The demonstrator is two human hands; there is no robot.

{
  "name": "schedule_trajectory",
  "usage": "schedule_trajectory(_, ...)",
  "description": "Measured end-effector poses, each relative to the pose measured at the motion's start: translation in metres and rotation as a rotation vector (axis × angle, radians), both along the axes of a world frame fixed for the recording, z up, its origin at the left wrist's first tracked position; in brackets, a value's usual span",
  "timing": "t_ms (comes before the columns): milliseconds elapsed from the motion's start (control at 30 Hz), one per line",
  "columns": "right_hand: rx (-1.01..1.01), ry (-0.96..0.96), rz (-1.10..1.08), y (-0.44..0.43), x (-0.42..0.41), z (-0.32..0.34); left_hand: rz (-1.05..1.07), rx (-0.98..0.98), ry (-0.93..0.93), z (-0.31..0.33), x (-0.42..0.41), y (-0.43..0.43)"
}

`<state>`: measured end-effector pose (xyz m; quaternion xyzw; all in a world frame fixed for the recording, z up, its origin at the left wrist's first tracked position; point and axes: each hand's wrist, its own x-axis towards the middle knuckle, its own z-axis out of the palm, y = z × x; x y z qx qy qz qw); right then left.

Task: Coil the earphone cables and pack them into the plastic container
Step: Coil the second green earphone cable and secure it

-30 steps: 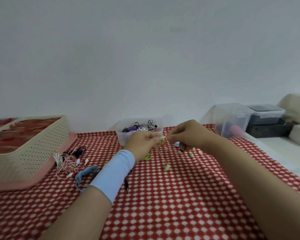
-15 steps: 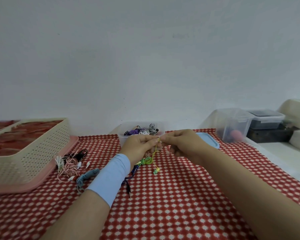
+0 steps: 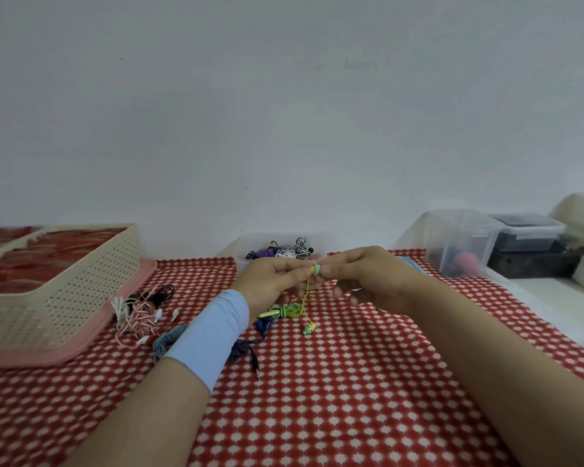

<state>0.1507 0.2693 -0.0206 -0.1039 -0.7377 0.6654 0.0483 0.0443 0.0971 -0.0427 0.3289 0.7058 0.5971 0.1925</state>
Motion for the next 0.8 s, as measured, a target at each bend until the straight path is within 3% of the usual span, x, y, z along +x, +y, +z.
schedule_trajectory(600, 0.135, 0.139, -0.042, -0.013, 0.003, -0.002, -0.021, -0.016, 0.035, -0.005, -0.006, -0.002)
schedule_trajectory(800, 0.053, 0.129, -0.011, -0.011, 0.004, -0.002, -0.066, -0.005, 0.012, -0.003, -0.006, -0.003)
